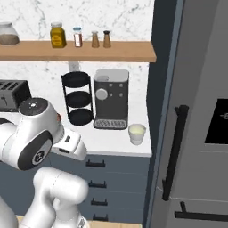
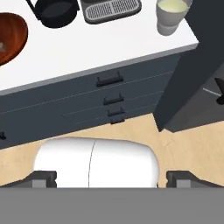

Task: Grab a lemon wedge from the fridge and one ice cube from the ice bowl, and put them in the glass of lemonade.

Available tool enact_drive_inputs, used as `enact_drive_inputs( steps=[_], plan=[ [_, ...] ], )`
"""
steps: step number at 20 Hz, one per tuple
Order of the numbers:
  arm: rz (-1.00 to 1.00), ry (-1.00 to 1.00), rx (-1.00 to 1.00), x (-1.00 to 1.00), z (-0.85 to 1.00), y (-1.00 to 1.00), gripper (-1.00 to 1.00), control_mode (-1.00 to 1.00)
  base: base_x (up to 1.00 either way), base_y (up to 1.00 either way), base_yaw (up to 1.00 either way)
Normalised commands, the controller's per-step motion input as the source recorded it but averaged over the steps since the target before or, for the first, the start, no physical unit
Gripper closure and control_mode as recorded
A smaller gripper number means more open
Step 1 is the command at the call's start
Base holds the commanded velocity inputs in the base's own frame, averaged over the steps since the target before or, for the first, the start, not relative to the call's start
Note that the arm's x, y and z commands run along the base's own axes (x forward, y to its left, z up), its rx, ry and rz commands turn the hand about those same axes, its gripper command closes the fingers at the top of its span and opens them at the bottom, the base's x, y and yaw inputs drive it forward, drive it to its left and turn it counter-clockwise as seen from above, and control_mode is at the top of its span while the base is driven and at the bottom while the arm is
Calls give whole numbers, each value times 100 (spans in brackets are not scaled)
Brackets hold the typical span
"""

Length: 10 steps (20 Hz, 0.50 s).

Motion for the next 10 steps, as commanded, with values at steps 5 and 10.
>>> enact_drive_inputs(
  steps=[5, 10],
  plan=[
    [0, 0, 0, 0, 0, 0, -100, 100, -22, -100, 0],
    [0, 0, 0, 0, 0, 0, -100, 100, -40, -100, 1]
  ],
)
